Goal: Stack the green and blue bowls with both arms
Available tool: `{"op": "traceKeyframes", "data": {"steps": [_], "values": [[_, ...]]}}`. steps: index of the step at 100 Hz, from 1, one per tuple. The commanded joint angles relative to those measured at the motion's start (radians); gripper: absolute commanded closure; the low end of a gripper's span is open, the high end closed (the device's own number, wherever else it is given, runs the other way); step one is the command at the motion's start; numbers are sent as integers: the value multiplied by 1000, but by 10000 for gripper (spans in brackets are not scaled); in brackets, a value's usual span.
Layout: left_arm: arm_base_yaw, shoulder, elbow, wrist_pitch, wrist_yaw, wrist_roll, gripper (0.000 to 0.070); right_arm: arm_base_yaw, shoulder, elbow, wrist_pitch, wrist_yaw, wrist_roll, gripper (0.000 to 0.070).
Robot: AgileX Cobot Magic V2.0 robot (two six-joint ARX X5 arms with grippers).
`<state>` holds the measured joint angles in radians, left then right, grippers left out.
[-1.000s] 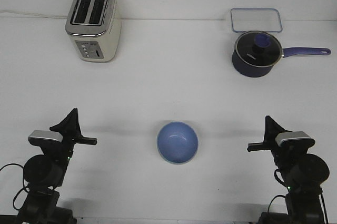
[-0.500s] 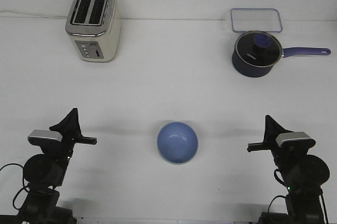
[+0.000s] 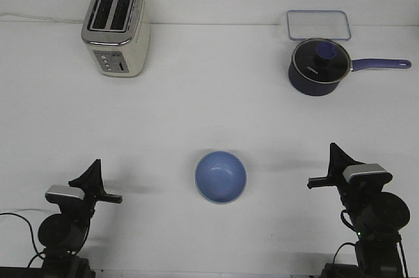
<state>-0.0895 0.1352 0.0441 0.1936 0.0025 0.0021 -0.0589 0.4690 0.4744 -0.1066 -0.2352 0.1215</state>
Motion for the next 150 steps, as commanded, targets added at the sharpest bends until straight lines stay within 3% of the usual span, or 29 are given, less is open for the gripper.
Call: {"op": "traceKeyframes", "data": {"steps": [1,17,97,107,127,150], "values": [[9,-43,-1,6,5,5,685,1,2,2,10,0,13,700],[34,-132,-31,-66,4,5,685,1,2,2,10,0,13,700],[37,-125,-30,-66,-6,6,685,1,2,2,25,0,11,700],[37,-125,-30,-66,-6,6,685,11,-11,2,24,16,-101,700],[37,-125,-30,-66,-6,6,685,64,-158,-76,39,168,-306,700],[37,-125,-30,-65,-6,6,685,61,-417,-336,105,175,-388,700]]}}
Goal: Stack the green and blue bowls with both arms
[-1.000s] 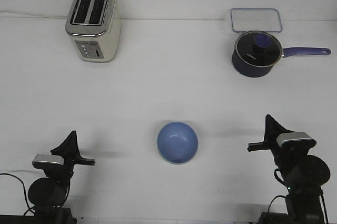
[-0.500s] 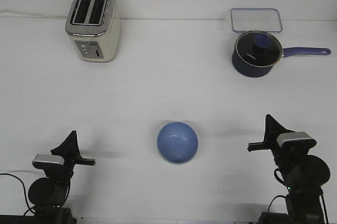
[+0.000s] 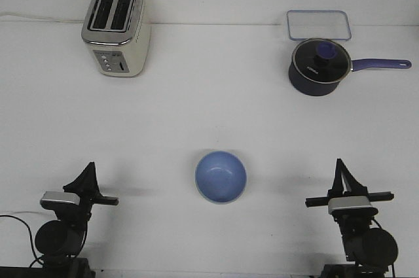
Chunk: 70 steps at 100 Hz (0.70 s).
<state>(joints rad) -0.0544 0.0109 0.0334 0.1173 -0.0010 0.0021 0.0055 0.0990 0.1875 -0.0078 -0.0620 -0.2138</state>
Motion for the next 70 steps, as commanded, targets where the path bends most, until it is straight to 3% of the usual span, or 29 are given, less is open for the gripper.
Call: {"op": "traceKeyframes", "data": {"steps": [1,20,33,50,70], "values": [[2,0,-19,11,-2,6,685,-3,-56,-59,7,2,-58,700],[2,0,-19,11,-2,6,685,-4,-98,-176,18,11,-73,700],[2,-1,-19,11,-2,6,685,-4,-98,-174,-7,42,-77,700],[2,-1,-19,11,-2,6,685,-3,-98,-174,10,32,-18,700],[2,-1,-19,11,-2,6,685,-5,-98,-174,16,37,-18,700]]}}
